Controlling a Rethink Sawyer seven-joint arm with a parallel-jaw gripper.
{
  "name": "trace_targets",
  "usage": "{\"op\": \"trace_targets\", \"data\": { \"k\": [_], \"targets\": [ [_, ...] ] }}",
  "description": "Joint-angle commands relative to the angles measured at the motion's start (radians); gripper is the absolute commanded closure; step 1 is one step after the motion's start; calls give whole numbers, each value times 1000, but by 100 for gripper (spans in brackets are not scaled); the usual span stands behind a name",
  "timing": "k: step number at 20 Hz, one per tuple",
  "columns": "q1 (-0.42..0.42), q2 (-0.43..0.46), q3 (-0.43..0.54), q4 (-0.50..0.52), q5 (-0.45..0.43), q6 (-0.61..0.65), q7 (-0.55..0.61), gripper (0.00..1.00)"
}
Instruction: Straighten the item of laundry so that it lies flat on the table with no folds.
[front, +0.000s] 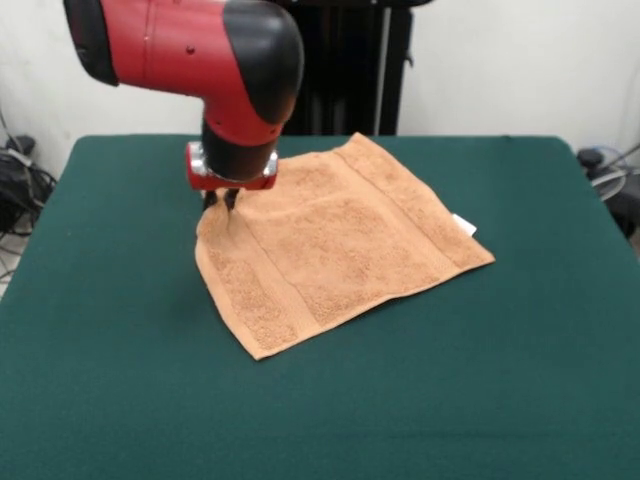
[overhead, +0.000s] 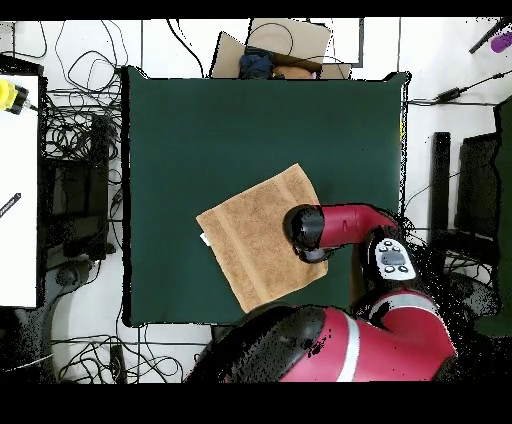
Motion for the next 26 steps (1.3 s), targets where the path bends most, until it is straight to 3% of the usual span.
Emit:
{"op": "trace_targets", "data": {
  "k": [1, 9, 20, 23, 26],
  "targets": [
    [96, 18, 0, 2, 47, 99, 159, 100],
    [123, -24, -29, 36, 115, 126, 192, 100],
    [113, -36, -58, 83, 127, 70, 179, 100],
    [159, -50, -85, 95, 122, 78, 231, 100],
    [259, -44, -132, 70, 110, 112, 314, 100]
  ]
}}
